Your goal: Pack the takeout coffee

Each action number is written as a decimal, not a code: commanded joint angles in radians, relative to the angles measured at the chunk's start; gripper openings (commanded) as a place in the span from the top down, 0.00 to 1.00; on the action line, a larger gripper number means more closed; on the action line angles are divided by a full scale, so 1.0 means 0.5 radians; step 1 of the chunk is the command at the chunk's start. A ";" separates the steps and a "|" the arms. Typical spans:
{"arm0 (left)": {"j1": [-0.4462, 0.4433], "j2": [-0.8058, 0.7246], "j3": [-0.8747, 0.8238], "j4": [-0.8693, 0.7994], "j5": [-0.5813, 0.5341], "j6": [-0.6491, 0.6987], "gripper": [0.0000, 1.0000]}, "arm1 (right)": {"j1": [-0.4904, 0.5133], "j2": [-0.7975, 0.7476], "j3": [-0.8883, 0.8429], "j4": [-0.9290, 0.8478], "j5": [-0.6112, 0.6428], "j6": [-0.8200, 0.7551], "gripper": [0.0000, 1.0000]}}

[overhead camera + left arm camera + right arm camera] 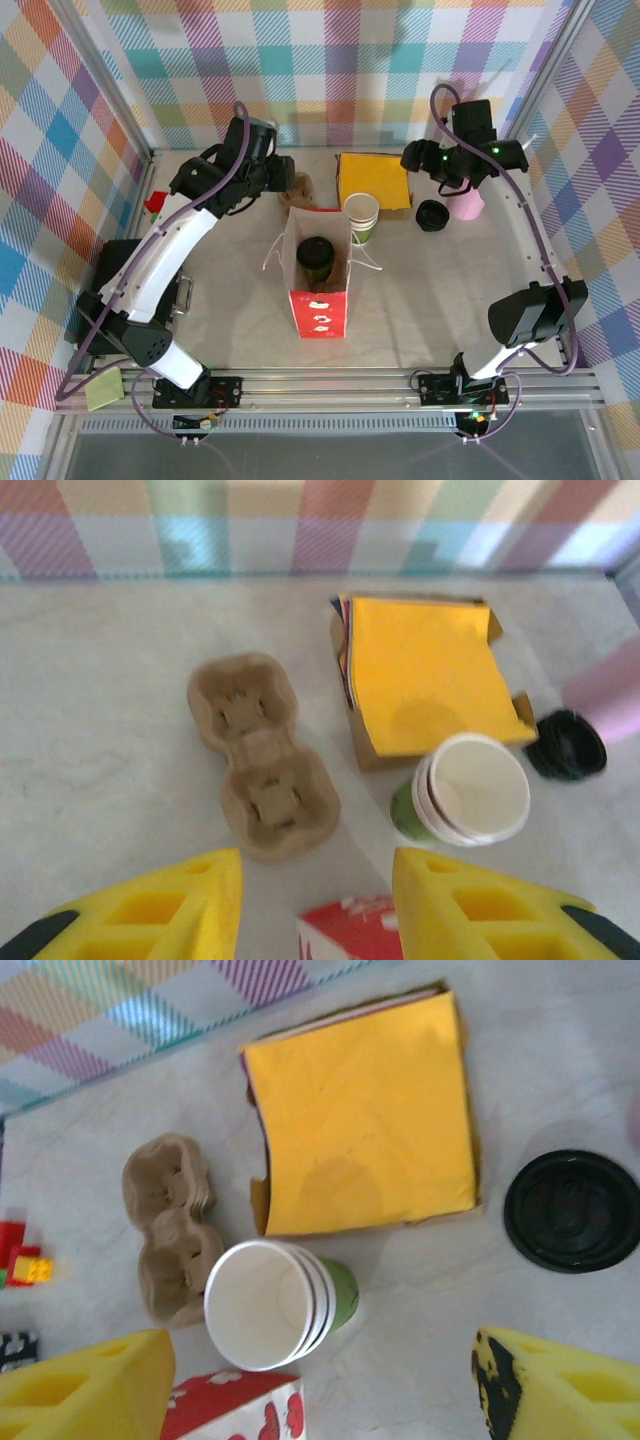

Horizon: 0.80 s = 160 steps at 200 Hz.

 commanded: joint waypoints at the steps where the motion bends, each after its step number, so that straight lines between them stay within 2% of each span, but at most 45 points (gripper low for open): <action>1: 0.047 0.001 -0.117 0.313 -0.193 0.019 0.56 | -0.012 0.072 0.088 -0.024 0.187 0.082 0.27; 27: 0.054 -0.058 -0.321 0.528 -0.289 -0.061 0.56 | 0.006 0.405 0.282 -0.067 0.192 0.076 0.27; 48: 0.054 -0.141 -0.504 0.652 -0.234 -0.147 0.57 | 0.069 0.710 0.493 -0.052 0.309 -0.043 0.25; 88: 0.037 -0.249 -0.510 0.477 -0.031 -0.189 0.61 | 0.092 1.191 0.902 0.036 0.327 -0.086 0.24; 123: 0.015 -0.511 -0.705 0.442 -0.103 -0.210 0.63 | 0.180 1.554 1.238 0.005 0.436 -0.134 0.21; 160: 0.011 -0.734 -0.843 0.419 -0.154 -0.224 0.63 | 0.240 1.706 1.260 0.124 0.514 -0.205 0.17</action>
